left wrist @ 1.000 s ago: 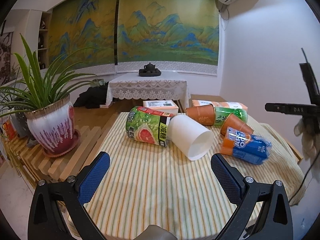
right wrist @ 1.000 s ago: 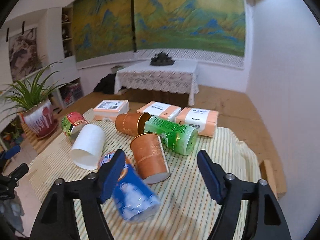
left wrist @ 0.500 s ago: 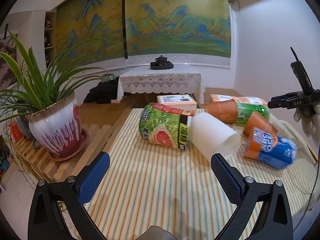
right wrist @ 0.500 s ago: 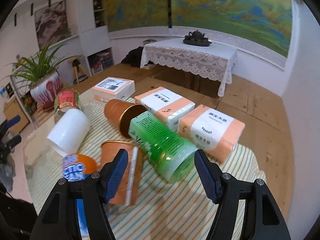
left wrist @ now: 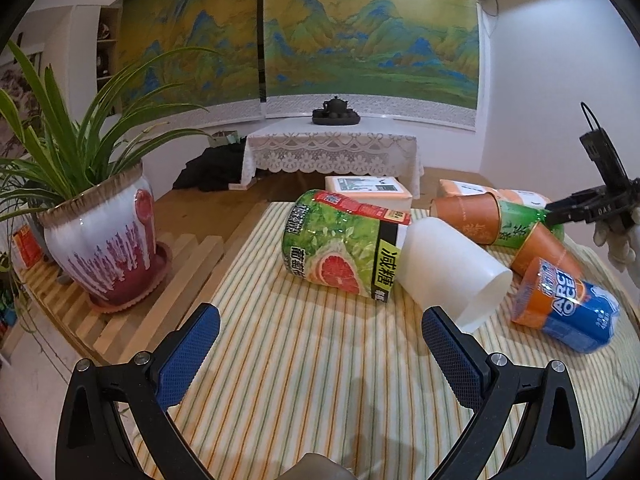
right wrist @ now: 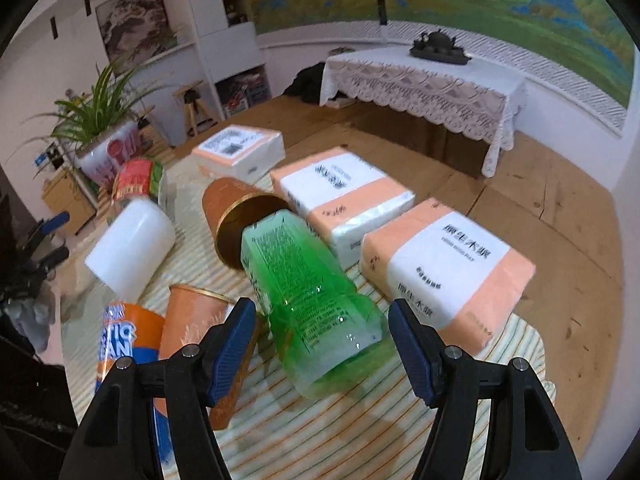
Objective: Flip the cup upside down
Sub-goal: 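Move the right gripper to the green lidded cup and close on it, then lift the green cup with the right gripper and carry it toward the left gripper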
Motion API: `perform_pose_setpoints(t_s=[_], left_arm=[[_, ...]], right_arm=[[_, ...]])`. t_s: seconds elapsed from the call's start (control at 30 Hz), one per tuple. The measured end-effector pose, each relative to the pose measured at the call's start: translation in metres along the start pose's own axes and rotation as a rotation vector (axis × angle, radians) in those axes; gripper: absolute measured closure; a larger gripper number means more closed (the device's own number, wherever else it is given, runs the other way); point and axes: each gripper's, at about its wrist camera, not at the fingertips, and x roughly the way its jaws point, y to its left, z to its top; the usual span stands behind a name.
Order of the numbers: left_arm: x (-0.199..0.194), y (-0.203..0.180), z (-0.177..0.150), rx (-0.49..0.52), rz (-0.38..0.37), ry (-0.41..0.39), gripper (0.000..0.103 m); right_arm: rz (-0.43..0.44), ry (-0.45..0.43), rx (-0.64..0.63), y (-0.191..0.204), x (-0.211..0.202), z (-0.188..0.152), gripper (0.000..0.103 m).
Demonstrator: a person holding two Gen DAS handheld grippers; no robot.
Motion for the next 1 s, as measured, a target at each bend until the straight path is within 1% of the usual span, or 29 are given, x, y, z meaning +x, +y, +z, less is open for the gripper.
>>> perform_pose_setpoints(t_s=[0.07, 0.17, 0.2, 0.27, 0.4, 0.6, 0.63, 0.67, 0.73, 1.0], left_arm=[[0.002, 0.0, 0.0, -0.002, -0.001, 0.002, 0.001], [0.004, -0.001, 0.0, 0.0, -0.005, 0.008, 0.001], [0.006, -0.002, 0.0, 0.002, -0.008, 0.011, 0.001], [0.007, -0.004, 0.0, 0.006, -0.01, 0.015, 0.001], [0.009, -0.005, -0.002, 0.011, -0.008, 0.023, 0.001], [0.007, -0.006, -0.001, 0.013, -0.002, 0.016, 0.001], [0.006, -0.006, -0.001, 0.015, -0.003, 0.015, 0.001], [0.005, -0.006, -0.001, 0.015, -0.004, 0.014, 0.001], [0.003, -0.007, 0.0, 0.015, -0.007, 0.012, 0.001], [-0.009, -0.009, -0.002, 0.021, -0.031, -0.001, 0.001]], right_arm=[[-0.018, 0.015, -0.024, 0.001, 0.003, -0.001, 0.038], [-0.021, 0.032, -0.042, 0.002, 0.008, 0.0, 0.037], [-0.026, 0.04, -0.047, 0.001, 0.01, 0.0, 0.037], [-0.032, 0.061, -0.061, 0.001, 0.017, 0.001, 0.032], [-0.051, 0.089, -0.114, 0.008, 0.025, -0.001, 0.03], [-0.054, 0.072, -0.087, 0.004, 0.023, -0.003, 0.031], [-0.058, 0.069, -0.081, 0.004, 0.022, -0.004, 0.032], [-0.06, 0.065, -0.076, 0.003, 0.02, -0.006, 0.035], [-0.058, 0.051, -0.07, 0.005, 0.015, -0.008, 0.035], [-0.079, 0.031, -0.042, 0.016, -0.006, -0.031, 0.036]])
